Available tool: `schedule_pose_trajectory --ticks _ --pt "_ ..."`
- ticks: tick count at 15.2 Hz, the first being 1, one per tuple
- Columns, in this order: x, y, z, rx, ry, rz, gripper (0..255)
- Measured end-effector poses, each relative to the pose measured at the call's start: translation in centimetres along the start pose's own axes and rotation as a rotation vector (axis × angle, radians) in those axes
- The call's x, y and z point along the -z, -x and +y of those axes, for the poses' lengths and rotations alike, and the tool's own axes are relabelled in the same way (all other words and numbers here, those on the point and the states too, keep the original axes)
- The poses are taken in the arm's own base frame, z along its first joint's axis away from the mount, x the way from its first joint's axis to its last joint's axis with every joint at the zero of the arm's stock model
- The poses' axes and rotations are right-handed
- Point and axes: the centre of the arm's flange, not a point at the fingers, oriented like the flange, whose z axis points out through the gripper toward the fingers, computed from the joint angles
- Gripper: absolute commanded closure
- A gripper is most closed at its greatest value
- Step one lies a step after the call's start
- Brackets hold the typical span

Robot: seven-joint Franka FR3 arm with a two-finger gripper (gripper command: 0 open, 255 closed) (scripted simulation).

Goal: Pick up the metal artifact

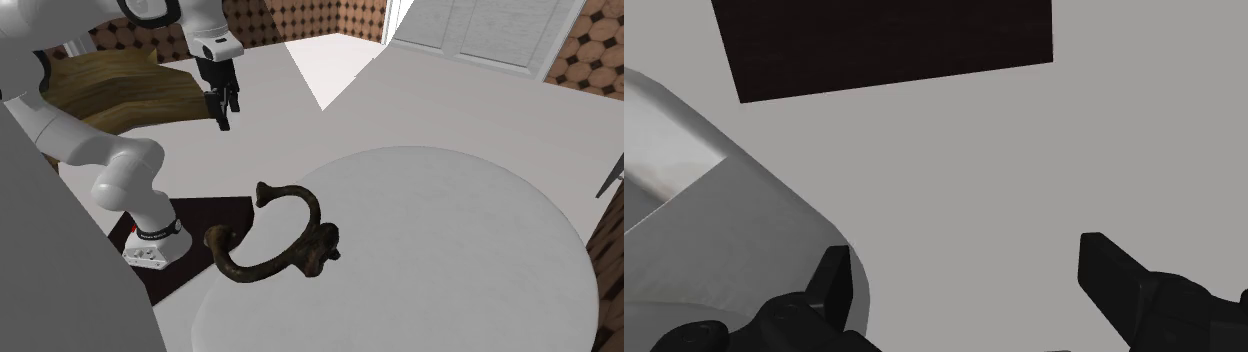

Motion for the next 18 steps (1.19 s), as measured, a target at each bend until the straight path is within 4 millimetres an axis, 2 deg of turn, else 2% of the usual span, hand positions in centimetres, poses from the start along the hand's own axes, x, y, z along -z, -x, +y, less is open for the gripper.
schedule_pose_trajectory --ticks 2,5,11,15,18 --pt "0.0 -0.3 0.4 -0.001 -0.002 0.002 0" --pt "0.4 -2.0 3.1 -0.005 -0.01 0.014 0" --pt "1.2 -6.1 9.7 -0.015 -0.028 0.041 0" --pt "2.2 -8.7 14.8 -0.022 -0.04 0.061 0" --pt "2.8 -10.8 17.6 -0.027 -0.049 0.075 0"
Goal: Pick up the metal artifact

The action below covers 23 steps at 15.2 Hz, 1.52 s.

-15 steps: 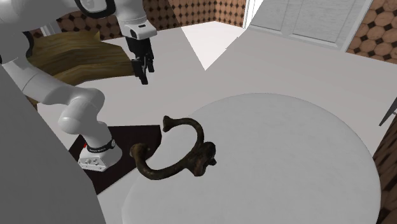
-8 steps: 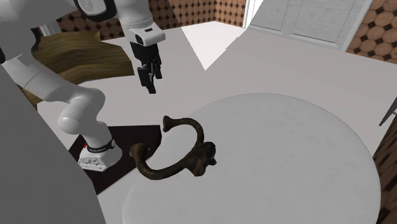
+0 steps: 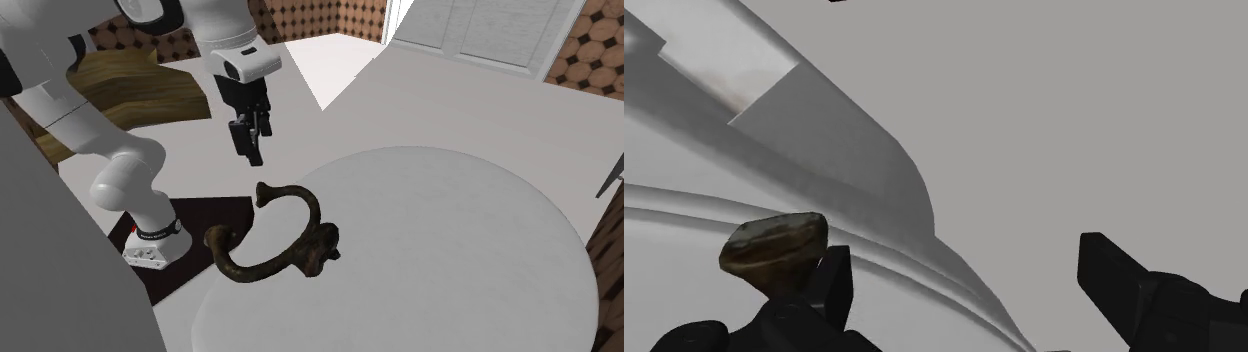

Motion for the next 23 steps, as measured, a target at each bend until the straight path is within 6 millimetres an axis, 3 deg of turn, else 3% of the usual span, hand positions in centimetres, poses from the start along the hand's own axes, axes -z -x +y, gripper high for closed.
schedule_pose_trajectory --ticks 5,7,15,16,23 --pt "0.8 -3.6 6.1 -0.009 -0.014 0.023 0" --pt "0.5 -4.5 7.6 -0.011 -0.019 0.03 0" --pt "-2.7 -4.4 8.4 -0.01 -0.019 0.032 0" --pt "-2.8 -4.4 8.4 -0.01 -0.019 0.032 255" --pt "-2.9 -4.3 8.4 -0.01 -0.019 0.033 255"
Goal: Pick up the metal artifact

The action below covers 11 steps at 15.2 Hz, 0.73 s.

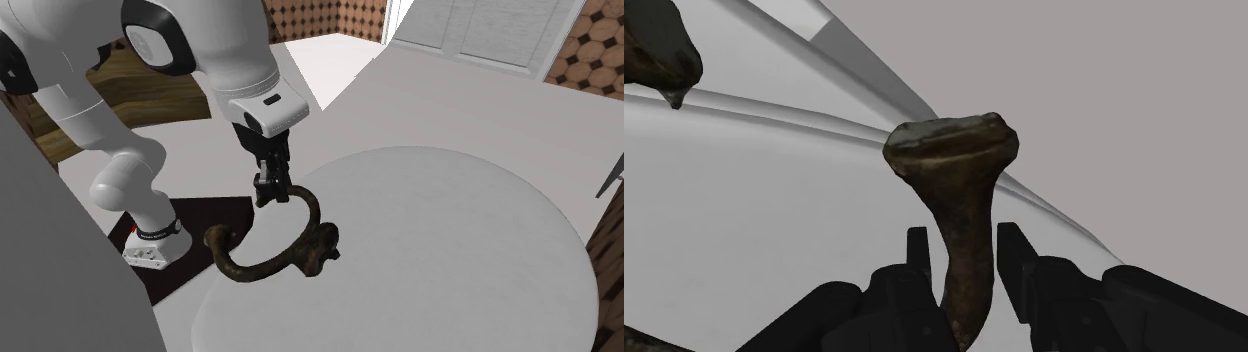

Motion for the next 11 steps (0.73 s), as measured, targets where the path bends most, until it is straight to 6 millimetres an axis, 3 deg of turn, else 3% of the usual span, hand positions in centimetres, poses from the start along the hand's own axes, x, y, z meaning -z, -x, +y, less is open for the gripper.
schedule_pose_trajectory --ticks 5,11 --pt "0.6 -0.2 -0.1 0.0 0.0 0.0 255" --pt "3.5 -0.8 -0.4 0.0 0.0 0.0 255"
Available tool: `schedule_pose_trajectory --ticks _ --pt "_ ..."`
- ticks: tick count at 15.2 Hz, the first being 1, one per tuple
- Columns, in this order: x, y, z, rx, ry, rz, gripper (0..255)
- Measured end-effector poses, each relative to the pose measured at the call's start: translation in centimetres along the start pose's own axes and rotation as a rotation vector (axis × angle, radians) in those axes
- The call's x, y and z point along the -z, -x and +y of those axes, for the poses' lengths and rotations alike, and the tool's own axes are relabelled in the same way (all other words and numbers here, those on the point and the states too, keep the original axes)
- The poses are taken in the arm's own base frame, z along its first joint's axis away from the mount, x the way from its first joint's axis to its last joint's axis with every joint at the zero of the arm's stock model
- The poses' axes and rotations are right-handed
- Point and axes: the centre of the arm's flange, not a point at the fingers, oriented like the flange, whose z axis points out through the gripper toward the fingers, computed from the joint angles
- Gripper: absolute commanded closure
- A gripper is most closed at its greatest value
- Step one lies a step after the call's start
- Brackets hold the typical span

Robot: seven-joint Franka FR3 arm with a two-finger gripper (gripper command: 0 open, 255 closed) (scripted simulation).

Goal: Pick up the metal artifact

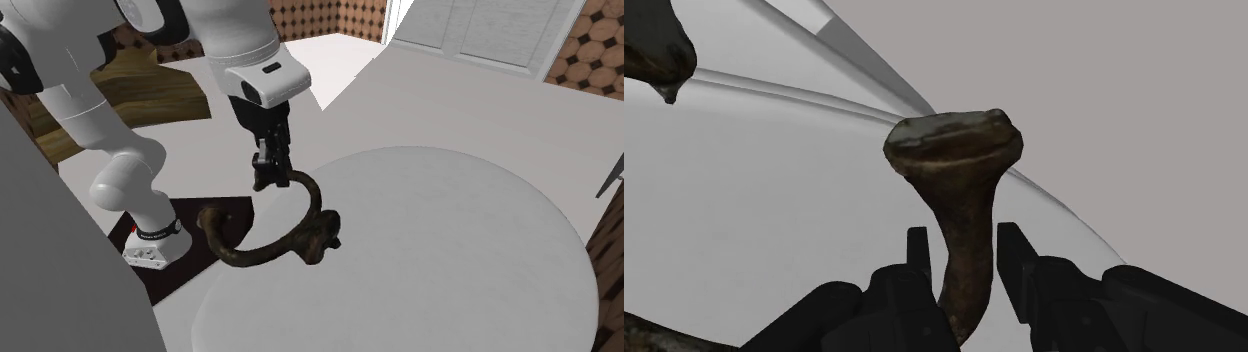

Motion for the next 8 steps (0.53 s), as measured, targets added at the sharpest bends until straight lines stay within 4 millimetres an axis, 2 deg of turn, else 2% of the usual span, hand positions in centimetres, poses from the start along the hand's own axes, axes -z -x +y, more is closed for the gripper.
schedule_pose_trajectory --ticks 8 --pt "4.0 -0.5 -0.4 0.0 0.0 0.0 255"
